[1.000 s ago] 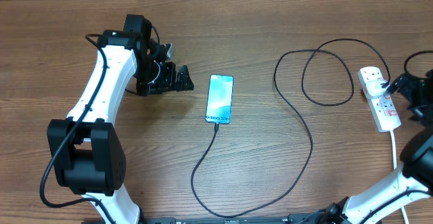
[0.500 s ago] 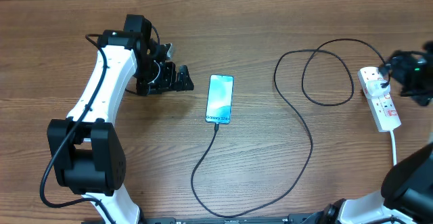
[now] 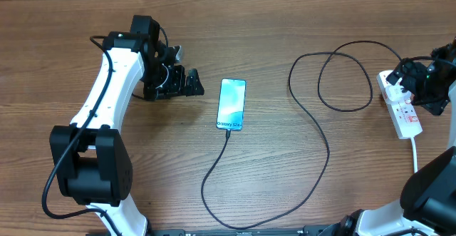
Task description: Plug charger to phone and switch on socket
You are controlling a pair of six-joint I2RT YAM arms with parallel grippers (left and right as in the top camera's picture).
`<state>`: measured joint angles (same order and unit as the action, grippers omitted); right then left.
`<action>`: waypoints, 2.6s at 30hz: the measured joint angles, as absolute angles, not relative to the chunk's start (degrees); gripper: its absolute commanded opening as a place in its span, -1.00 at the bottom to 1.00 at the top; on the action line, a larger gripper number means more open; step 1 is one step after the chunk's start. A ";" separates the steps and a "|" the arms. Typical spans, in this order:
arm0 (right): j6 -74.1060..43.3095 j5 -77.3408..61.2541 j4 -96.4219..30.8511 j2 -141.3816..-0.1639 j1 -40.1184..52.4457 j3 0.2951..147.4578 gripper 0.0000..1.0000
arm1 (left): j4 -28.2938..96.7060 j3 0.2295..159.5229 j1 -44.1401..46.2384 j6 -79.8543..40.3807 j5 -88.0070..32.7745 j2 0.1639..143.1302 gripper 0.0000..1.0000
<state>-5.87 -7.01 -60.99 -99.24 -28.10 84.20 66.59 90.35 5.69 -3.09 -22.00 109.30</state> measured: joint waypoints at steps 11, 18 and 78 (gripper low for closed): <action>-5.80 -7.01 -60.97 -99.24 -28.10 84.20 1.00 | 66.59 90.35 5.69 -3.09 -22.00 109.30 0.99; -5.85 -7.01 -60.97 -99.24 -28.10 84.20 1.00 | 66.59 90.35 5.69 -3.09 -22.00 109.30 1.00; -5.80 -6.63 -60.90 -99.24 -28.10 84.18 1.00 | -3.33 35.20 11.27 -2.44 -11.57 73.21 0.99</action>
